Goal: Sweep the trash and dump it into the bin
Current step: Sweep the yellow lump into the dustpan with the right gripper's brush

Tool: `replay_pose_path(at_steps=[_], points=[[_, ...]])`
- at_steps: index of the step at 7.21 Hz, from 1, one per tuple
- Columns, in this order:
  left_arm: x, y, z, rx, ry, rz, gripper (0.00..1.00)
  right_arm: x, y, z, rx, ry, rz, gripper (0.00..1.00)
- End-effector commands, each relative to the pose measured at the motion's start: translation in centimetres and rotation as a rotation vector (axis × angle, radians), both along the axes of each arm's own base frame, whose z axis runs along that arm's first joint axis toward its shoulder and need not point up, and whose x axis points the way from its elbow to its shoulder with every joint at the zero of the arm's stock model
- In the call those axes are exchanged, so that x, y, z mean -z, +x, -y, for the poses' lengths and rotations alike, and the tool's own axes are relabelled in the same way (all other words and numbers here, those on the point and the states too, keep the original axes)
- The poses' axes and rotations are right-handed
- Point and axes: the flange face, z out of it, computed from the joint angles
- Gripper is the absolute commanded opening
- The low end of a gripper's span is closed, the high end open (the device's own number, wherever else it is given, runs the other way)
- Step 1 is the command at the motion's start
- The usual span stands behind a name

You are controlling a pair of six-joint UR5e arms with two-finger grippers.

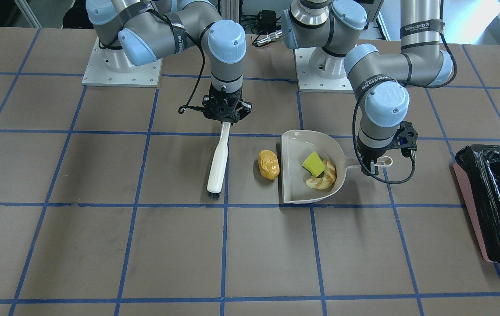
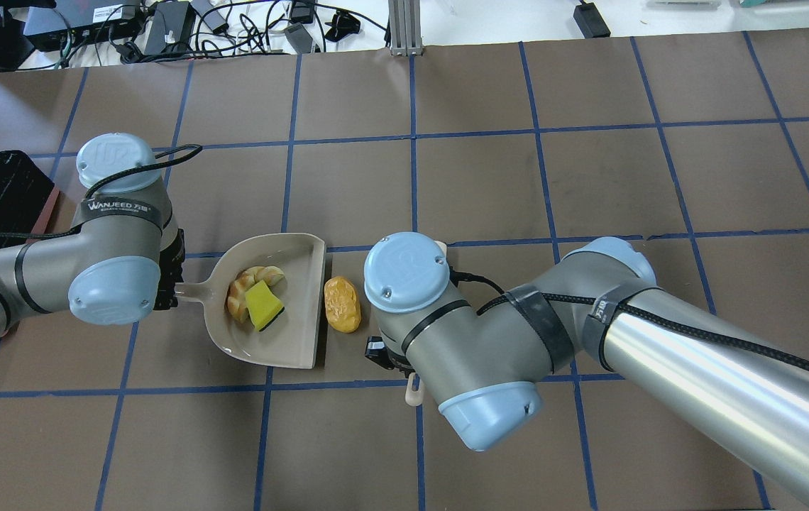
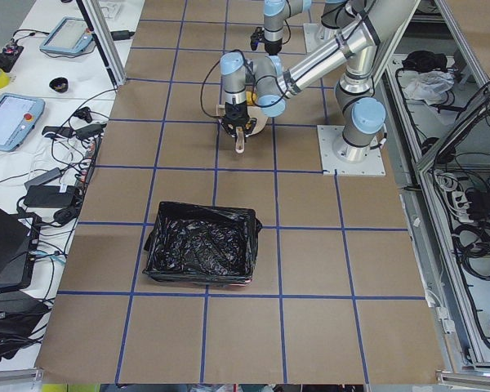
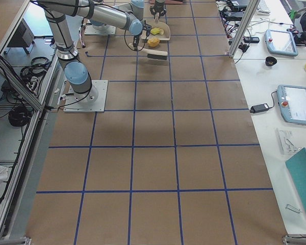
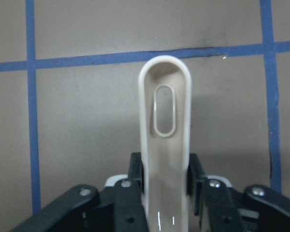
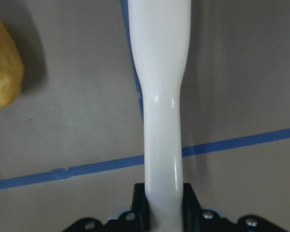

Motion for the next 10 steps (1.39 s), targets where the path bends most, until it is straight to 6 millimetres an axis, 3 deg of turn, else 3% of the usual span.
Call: replay_pose_path(at_steps=[1,2,4,8,10], points=[[-2.5,0.8,0.1,-0.006,-0.019,0.089,0.00,-1.3,2.2,1.3,0.019,-0.034,0.077,0.00],[-3.0,0.6,-0.3,-0.030,0.022,0.130,0.00,-2.4,3.0,1.7,0.019,-0.014,0.110,0.00],[-2.2,-2.8,0.3,-0.050,0.012,0.142,0.00,-2.2,3.0,1.6,0.018,-0.004,0.112,0.00],[0.8,-5.1,0.6,-0.135,0.018,0.146,0.00,-1.6,3.5,0.6,0.059,0.034,0.126,0.00],[-0.4,-6.9,1.7,-0.108,-0.019,0.147,0.00,-1.3,6.7,-0.6,0.070,0.028,0.131,0.00]])
